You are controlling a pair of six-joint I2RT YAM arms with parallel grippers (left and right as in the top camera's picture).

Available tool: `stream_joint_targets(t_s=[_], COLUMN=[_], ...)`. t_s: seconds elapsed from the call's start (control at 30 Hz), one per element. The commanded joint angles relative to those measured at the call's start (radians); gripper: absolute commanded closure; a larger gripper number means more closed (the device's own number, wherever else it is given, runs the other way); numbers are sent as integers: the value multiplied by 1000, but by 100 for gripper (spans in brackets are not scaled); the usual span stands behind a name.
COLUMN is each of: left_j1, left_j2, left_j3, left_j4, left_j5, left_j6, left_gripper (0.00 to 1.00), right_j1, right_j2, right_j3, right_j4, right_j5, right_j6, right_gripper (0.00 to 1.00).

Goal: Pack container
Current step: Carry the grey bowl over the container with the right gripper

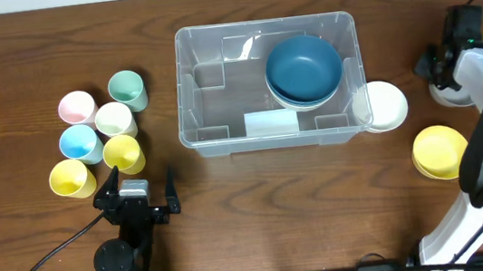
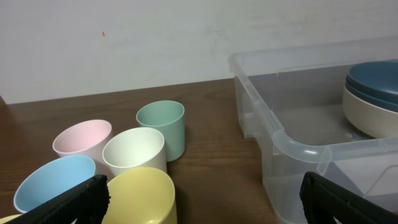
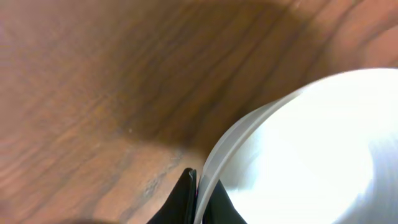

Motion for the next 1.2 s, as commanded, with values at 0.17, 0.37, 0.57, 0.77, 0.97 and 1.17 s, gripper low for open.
stream_joint_targets(t_s=[0.17,0.37,0.57,0.77,0.97,1.17], left_j1=[5,5,5,5,5,5], left_j2=[-6,-6,-6,-6,-6,-6], left_j3=[-15,-15,-15,-15,-15,-15], left_j4=[-36,-36,-36,-36,-36,-36], left_j5=[18,18,18,18,18,18], left_j6=[3,3,3,3,3,3], left_gripper=[2,2,2,2,2,2], right_j1=[21,152,476,796,974,1014], right_j2=[-257,-474,-570,-476,-295,-142], right_j3=[111,111,111,111,111,111], right_j4=[-105,-141,-98,-10,83,167], right_j5=[-102,-372,-344,-173,-32,64], right_j6=[14,14,16,-61,-204,-264], right_gripper=[99,99,98,99,97,96])
